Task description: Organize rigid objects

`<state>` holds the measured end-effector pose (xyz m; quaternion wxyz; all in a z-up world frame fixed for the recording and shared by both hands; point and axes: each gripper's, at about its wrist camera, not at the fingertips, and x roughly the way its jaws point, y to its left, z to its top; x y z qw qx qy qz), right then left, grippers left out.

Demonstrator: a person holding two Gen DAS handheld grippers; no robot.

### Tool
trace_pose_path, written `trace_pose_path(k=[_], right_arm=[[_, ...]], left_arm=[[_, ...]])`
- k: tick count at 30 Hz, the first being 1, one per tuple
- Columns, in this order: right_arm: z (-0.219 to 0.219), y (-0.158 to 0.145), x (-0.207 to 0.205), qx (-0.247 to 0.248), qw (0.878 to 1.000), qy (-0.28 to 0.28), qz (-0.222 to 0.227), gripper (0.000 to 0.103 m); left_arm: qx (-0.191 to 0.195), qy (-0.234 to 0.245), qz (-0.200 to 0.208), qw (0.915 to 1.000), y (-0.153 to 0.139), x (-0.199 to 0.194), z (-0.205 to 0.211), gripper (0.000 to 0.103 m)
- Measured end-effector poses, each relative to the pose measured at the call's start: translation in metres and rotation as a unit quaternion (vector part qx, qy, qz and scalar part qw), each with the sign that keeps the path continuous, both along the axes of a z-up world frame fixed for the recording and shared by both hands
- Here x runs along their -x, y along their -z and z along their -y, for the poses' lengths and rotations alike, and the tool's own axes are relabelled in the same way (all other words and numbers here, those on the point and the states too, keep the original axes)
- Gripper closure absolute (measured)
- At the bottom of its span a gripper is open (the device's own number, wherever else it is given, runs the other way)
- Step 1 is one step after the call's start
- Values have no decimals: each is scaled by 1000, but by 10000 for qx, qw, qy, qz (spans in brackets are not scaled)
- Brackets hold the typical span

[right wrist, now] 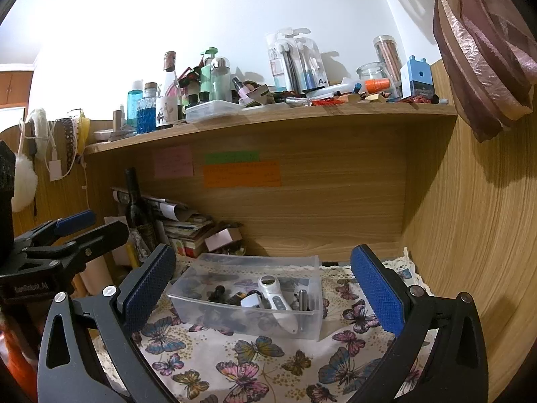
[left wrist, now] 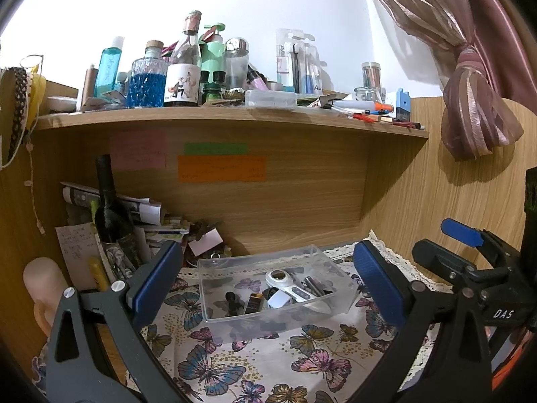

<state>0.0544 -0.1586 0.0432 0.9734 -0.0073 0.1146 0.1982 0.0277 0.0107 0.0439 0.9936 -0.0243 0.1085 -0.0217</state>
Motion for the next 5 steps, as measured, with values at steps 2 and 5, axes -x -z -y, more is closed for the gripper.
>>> trace_pose_path(k=[2, 5], right_arm=[[0, 1, -1, 5, 10000, -7, -13, 0], [0, 1, -1, 13, 10000, -9, -21, 0]], left_arm=[[31, 3, -15, 10000, 0, -2, -1, 0], [63, 16, -48, 10000, 1, -3, -1, 0]])
